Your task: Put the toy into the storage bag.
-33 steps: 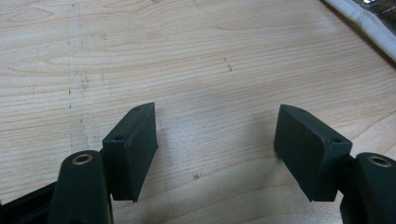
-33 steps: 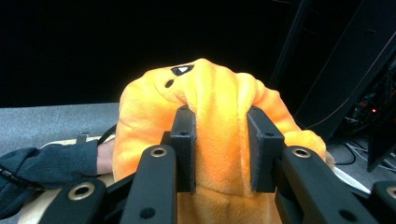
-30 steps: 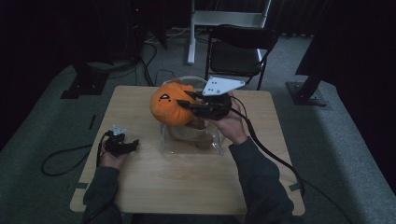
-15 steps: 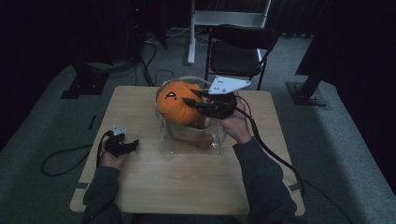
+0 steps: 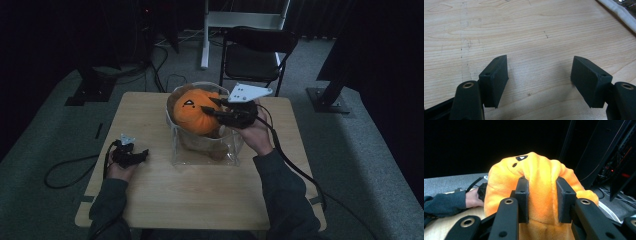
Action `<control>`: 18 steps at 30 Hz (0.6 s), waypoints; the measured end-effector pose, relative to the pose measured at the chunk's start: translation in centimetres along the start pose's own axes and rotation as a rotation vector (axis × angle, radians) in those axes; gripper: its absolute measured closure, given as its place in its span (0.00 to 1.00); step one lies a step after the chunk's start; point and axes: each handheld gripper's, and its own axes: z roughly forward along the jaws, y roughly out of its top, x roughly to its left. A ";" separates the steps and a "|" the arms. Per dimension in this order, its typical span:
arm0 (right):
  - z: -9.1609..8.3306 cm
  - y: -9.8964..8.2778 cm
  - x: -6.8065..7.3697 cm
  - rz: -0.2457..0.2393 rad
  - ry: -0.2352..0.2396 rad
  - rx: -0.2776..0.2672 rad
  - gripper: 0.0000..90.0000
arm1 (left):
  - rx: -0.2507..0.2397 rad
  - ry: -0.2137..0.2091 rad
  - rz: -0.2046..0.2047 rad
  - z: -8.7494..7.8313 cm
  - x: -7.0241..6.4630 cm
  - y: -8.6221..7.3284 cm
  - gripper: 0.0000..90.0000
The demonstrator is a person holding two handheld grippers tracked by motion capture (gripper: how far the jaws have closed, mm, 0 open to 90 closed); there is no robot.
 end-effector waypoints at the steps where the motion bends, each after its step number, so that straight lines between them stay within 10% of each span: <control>1: 0.0 -0.1 0.0 -0.001 -0.001 0.000 0.76 | 0.001 0.000 0.001 0.0 0.0 0.0 0.34; 18: -0.6 -1.3 -0.5 0.018 -0.032 0.017 0.76 | 0.000 0.000 0.001 0.0 0.0 0.0 0.34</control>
